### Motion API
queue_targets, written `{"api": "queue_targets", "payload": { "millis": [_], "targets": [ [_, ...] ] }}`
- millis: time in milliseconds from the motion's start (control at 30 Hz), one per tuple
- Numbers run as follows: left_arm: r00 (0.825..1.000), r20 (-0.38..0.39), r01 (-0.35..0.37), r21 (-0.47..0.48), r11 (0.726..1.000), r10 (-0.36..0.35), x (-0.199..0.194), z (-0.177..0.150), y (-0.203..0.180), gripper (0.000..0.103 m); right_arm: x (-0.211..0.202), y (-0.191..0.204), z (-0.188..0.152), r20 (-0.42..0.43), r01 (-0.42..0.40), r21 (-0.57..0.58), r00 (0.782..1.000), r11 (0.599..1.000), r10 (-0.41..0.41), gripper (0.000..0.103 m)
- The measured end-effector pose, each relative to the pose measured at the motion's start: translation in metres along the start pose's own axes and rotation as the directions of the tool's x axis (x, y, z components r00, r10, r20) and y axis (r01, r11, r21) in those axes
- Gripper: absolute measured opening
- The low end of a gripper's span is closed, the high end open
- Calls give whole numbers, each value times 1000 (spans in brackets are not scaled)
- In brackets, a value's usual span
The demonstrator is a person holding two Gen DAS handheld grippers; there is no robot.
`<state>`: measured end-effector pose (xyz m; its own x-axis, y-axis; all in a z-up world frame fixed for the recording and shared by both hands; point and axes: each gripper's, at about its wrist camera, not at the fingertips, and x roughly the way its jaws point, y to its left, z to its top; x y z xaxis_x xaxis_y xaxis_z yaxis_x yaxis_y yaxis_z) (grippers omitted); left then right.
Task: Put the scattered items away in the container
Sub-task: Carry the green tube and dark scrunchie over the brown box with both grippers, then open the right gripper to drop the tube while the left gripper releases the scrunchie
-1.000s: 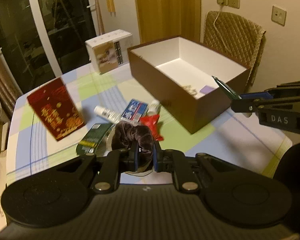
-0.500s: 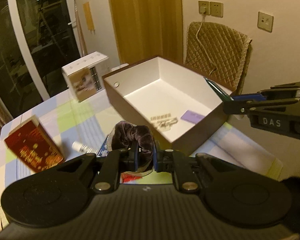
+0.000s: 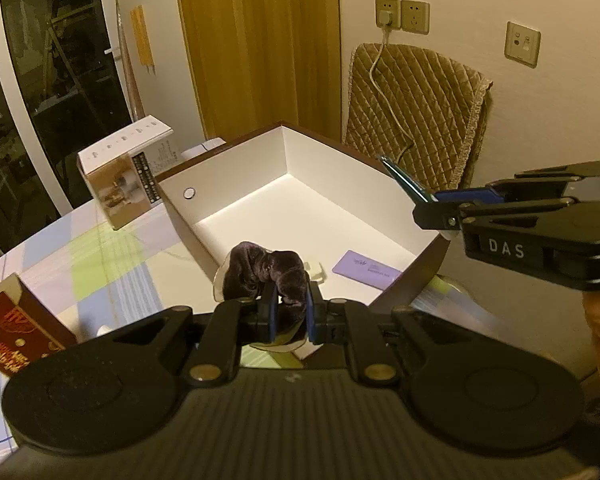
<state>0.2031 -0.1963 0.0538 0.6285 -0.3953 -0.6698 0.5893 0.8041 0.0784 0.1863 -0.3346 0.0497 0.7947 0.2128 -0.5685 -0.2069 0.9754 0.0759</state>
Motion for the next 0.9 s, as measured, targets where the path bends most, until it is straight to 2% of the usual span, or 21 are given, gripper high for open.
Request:
{"api": "queue_targets", "payload": {
  "millis": [433, 900],
  "targets": [
    [999, -22, 33, 31, 999, -32, 48, 16, -13, 11, 32, -32, -2, -39, 28, 10, 999, 1000, -27, 18],
    [999, -47, 27, 44, 999, -25, 75, 18, -12, 12, 57, -38, 0, -65, 20, -1, 998, 1000, -20, 18]
  ]
}}
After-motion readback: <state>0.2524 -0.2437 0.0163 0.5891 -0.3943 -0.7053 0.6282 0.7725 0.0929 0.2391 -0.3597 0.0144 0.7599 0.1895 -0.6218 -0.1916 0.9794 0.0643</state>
